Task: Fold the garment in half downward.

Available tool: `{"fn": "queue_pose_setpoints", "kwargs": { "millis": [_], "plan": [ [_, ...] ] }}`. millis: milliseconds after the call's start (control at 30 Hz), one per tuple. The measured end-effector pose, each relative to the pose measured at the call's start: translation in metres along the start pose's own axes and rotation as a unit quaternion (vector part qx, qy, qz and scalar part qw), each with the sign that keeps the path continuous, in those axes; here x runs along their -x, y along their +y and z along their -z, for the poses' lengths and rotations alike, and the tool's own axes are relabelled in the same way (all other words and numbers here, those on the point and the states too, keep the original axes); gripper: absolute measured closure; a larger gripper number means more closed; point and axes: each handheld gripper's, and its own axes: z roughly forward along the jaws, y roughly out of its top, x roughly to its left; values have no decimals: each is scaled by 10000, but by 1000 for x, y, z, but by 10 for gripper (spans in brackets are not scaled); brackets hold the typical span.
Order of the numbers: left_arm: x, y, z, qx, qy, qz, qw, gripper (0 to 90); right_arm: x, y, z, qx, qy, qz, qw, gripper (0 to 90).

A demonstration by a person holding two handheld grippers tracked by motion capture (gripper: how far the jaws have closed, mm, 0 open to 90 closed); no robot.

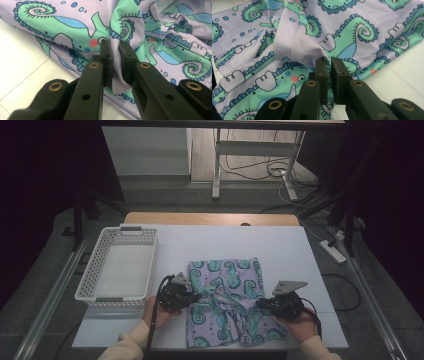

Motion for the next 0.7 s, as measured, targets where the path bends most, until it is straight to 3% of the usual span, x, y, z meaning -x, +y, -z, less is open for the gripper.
{"fn": "queue_pose_setpoints", "kwargs": {
  "millis": [700],
  "plan": [
    [8,-11,8,15,-178,-111,9998,865,-4,-13,19,179,64,-66,9998,861]
  ]
}}
